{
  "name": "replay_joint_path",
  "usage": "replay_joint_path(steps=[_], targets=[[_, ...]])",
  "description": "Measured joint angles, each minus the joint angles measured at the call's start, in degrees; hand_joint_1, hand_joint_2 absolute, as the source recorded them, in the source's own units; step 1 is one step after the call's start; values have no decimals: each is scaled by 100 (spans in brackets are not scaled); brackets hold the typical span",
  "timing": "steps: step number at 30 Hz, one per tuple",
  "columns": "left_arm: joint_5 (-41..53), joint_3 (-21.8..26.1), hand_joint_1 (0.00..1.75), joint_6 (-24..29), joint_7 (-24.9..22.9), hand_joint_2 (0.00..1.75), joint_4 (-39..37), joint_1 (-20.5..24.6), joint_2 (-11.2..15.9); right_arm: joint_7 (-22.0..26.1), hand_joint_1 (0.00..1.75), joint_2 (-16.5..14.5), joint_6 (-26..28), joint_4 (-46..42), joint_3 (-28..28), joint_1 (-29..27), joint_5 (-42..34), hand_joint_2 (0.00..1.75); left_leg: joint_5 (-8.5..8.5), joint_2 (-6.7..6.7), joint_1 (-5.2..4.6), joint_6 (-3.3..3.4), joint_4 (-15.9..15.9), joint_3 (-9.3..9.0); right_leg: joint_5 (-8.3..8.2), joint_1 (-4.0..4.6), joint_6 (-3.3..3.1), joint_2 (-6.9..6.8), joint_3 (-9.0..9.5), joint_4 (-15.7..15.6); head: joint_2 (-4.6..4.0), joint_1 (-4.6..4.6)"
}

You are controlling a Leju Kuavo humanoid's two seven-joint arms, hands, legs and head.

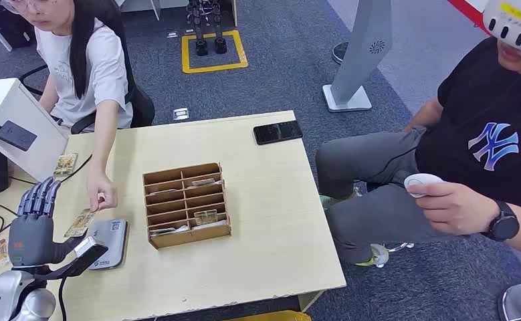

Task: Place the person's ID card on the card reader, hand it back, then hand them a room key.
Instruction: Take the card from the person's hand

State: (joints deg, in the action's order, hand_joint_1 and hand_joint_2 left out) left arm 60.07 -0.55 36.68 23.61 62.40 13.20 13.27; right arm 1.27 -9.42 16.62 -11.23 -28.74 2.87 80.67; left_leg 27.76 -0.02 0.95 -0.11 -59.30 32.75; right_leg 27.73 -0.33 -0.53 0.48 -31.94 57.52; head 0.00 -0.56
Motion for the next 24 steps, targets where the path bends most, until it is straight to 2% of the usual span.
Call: replay_joint_path(steps=[1, 2, 5, 6, 11, 15, 21, 24], targets=[[3, 0, 0, 0, 0, 175, 0, 0, 0, 0, 0, 0, 0, 0, 0, 0, 0, 0, 0, 0, 0, 0, 0, 0, 0, 0, 0, 0, 0, 0, 0, 0], [5, 0, 38, 0, 0, 175, 0, 0, 1, -1, 0, 0, -1, 0, 0, 0, 0, 0, 0, 0, 0, 0, 0, 0, 0, 0, 0, 0, 0, 0, 0, -1], [15, 0, 168, 2, -1, 175, -1, 0, 2, -3, 0, 0, -1, 0, 0, 0, 2, 0, 0, 0, 0, 0, 0, 0, 0, 0, 0, 0, 0, 0, 0, -1], [16, 0, 175, 2, -2, 175, -2, 0, 2, -4, 0, 0, -1, 0, 0, 0, 3, 0, 0, 0, 0, 0, 0, 0, 0, 0, 0, 0, 0, 0, 0, -1], [29, -3, 175, -3, -1, 175, -7, 1, 5, -4, 0, 0, -6, 0, 0, 0, 11, 0, 0, 0, 0, 0, 0, 0, 0, 0, 0, 0, 0, 0, 0, 0], [34, -11, 164, -5, -1, 175, -7, 5, 10, -4, 0, 0, -5, 0, -2, 0, 11, 0, 0, 0, 0, 0, 0, 0, 0, 0, 0, 0, 0, 0, 0, -1], [4, -15, 164, -7, -14, 175, -7, 42, 36, 20, 0, 0, -3, 0, -2, 0, 20, 0, 0, 0, 0, 0, 0, 0, 0, 0, -1, 0, 0, 0, 0, 0], [-14, -15, 172, -20, -21, 175, -7, 78, 49, 28, 0, 0, 1, 0, -2, 1, 31, 0, 0, 0, 0, 0, 0, 0, 0, 0, -1, 0, 0, 0, 0, -1]])
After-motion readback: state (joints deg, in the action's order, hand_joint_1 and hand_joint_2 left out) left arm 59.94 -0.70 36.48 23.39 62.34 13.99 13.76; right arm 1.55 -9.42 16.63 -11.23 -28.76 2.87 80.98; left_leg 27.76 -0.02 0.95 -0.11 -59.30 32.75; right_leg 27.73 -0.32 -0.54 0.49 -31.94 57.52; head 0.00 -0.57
